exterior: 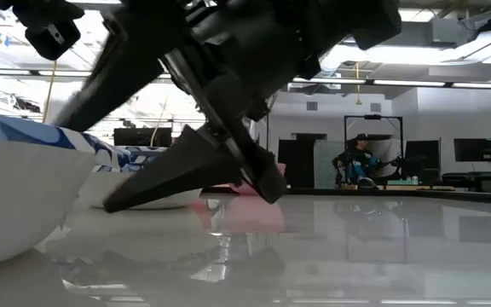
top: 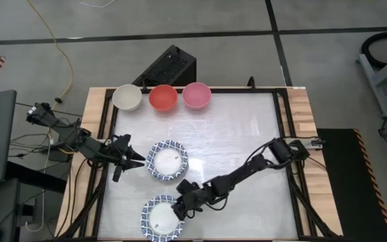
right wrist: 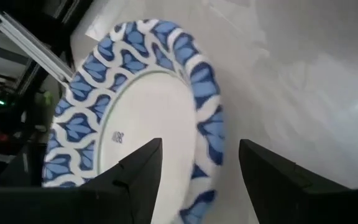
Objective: Nest bowls inside each other by size order
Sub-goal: Stack the white patterned bowl on top of the white patterned bowl
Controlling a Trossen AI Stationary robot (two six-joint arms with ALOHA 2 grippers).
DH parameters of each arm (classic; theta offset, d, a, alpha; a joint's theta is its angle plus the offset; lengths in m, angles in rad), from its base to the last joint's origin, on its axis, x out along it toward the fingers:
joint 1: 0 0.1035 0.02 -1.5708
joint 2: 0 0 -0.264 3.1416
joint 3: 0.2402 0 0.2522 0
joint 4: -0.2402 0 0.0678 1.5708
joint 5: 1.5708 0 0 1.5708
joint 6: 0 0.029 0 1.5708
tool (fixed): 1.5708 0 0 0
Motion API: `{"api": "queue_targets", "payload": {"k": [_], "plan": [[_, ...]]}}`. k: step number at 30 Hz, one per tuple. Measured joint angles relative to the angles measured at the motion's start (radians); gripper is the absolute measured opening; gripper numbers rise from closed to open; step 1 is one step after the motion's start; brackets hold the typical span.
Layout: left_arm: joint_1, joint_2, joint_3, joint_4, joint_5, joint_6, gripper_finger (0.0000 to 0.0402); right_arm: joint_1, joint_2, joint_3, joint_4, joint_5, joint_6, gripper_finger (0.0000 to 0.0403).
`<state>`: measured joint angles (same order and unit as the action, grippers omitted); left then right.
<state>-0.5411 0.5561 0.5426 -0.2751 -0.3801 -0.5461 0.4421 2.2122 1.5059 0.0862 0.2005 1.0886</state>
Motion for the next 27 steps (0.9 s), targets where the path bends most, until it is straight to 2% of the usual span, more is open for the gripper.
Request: {"api": "queue_targets", "payload": {"k": [5,10,22,27], "plan": [[0.0,0.0,0.0,-0.002,0.002,-0.017,0.0098,0.004,0.002,-0.001,-0.059,-0.016,0.053,0.0229],[0.0,0.0,0.0,-0.007,0.001,-0.018,0.0098,0.009,0.001,0.0,-0.09,-0.023,0.071,0.02],[0.0,0.0,0.0,-0.034,0.0,-0.031,0.0098,0.011,-0.001,0.0,-0.094,-0.047,0.094,0.004],[0.0,0.0,0.0,-0.069,-0.001,-0.06,0.0098,0.011,-0.001,0.011,-0.101,-0.049,0.093,0.0008]]}}
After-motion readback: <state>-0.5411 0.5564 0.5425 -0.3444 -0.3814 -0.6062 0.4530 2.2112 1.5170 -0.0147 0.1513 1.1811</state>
